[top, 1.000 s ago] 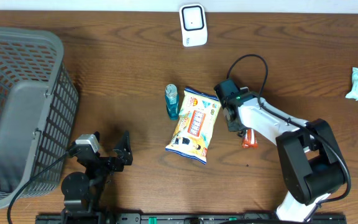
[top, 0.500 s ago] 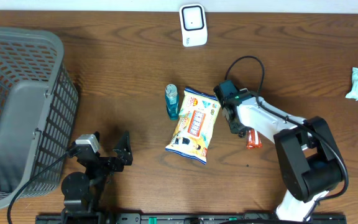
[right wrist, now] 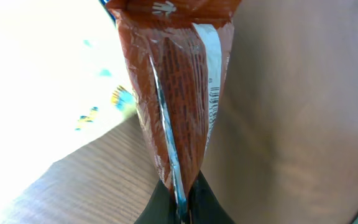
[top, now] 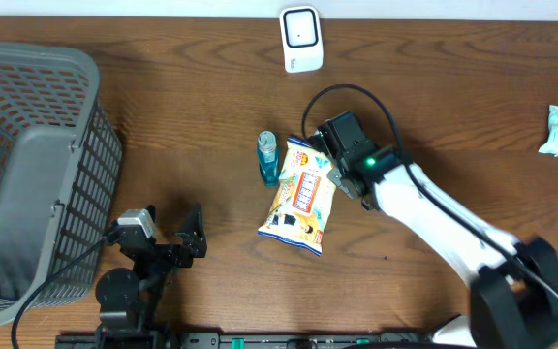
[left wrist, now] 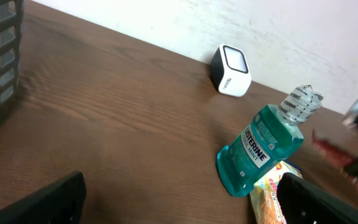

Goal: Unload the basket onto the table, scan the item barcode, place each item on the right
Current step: 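Raise the red packet to the white scanner with the right gripper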

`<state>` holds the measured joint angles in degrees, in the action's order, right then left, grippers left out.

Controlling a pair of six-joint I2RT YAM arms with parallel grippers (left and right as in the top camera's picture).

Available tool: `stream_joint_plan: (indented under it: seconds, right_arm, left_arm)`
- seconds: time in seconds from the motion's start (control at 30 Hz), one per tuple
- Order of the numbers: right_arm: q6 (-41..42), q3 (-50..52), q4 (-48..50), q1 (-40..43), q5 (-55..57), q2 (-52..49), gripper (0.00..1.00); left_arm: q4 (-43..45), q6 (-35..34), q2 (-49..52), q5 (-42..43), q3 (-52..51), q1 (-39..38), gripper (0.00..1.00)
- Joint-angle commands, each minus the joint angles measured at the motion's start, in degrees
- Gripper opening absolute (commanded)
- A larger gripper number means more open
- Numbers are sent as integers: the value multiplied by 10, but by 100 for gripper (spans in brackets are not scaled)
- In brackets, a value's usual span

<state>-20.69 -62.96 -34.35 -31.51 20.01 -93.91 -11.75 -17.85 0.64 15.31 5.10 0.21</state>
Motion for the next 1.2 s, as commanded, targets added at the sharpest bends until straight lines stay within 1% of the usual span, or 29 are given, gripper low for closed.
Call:
stream_joint_plan:
  seconds: [0.0, 0.17, 0.27, 0.37, 0.43, 0.57, 0.73, 0.93, 1.07, 1.17]
  right_arm:
    - [-100, -11, 4, -9, -47, 56, 1]
    - [-141, -12, 3, -9, -97, 135, 1]
    - [-183, -12, 0, -8, -163, 190, 1]
    - [-221, -12, -7, -8, -274, 250, 1]
    - [-273, -12, -33, -6, -356, 289, 1]
    - [-343, -12, -89, 1, -484, 342, 1]
    - [-395, -12, -129, 3, -537, 353, 1]
    - [-407, -11, -130, 3, -566, 350, 1]
    - [-407, -11, -123, 9, -584, 325, 1]
    - [-397, -11, -89, 50, -658, 273, 1]
  left_arm:
    - [-13, 0, 0, 5, -9, -2, 98]
    - [-13, 0, 0, 5, -9, -2, 98]
    - [-13, 0, 0, 5, -9, -2, 98]
    - [-13, 0, 0, 5, -9, -2, 98]
    - [-13, 0, 0, 5, -9, -2, 98]
    - [-13, 0, 0, 5, -9, -2, 98]
    - [-13, 0, 0, 5, -9, -2, 98]
    - [-13, 0, 0, 5, -9, -2, 98]
    - [-13, 0, 0, 5, -9, -2, 98]
    - [-13, 0, 0, 5, -9, -2, 98]
